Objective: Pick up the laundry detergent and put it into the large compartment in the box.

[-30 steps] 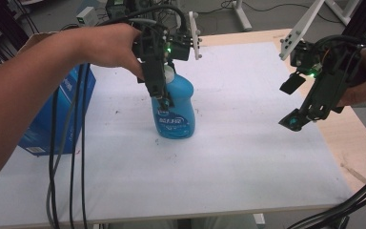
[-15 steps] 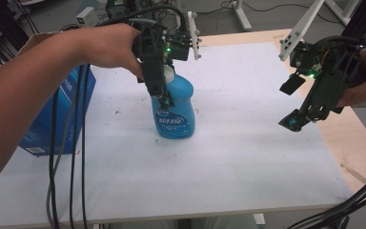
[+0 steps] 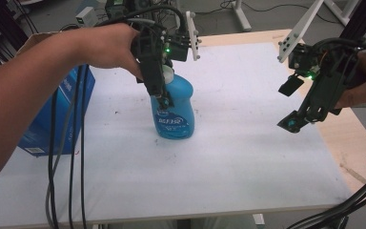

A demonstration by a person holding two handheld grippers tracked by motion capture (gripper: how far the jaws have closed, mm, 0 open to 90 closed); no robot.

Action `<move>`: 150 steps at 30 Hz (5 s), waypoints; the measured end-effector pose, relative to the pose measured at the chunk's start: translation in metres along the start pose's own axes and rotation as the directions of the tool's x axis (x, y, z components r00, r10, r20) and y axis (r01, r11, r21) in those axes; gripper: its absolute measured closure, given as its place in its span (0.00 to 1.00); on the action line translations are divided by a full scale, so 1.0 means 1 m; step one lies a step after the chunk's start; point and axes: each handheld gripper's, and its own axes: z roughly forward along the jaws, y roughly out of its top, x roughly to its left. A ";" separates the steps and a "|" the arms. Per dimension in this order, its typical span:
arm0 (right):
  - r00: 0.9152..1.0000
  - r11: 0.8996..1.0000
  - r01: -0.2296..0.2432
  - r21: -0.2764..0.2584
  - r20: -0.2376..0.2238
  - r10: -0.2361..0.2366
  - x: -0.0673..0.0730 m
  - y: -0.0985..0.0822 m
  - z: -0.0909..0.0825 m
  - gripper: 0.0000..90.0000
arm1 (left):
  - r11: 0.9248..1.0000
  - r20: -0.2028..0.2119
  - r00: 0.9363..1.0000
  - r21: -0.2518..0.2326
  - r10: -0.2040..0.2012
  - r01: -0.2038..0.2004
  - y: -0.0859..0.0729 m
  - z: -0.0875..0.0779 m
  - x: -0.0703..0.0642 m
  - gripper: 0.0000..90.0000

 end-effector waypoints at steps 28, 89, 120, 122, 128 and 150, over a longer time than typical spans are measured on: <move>1.000 1.000 -0.001 -0.004 -0.004 0.001 -0.001 0.001 0.000 0.02 | 0.970 -0.096 0.965 -0.013 -0.243 0.243 -0.041 -0.113 -0.023 0.42; 1.000 1.000 0.007 -0.007 -0.002 -0.007 -0.001 0.011 -0.004 0.02 | 0.732 -0.229 0.698 -0.132 -0.679 0.669 -0.237 -0.225 -0.070 0.42; 1.000 1.000 -0.010 0.005 0.002 0.010 -0.002 0.011 -0.003 0.02 | 0.735 -0.198 0.710 -0.100 -0.675 0.671 -0.262 -0.134 -0.048 0.42; 1.000 1.000 -0.005 0.001 0.000 0.005 -0.003 0.011 -0.003 0.02 | 0.735 -0.195 0.711 -0.102 -0.675 0.670 -0.263 -0.128 -0.047 0.42; 1.000 1.000 0.004 0.003 -0.004 -0.004 -0.003 0.012 -0.002 0.02 | 0.742 -0.194 0.719 -0.092 -0.667 0.664 -0.265 -0.110 -0.043 0.42; 1.000 1.000 -0.008 0.001 -0.018 0.008 -0.005 0.010 0.003 0.02 | 0.748 -0.203 0.725 -0.064 -0.658 0.661 -0.271 -0.062 -0.036 0.42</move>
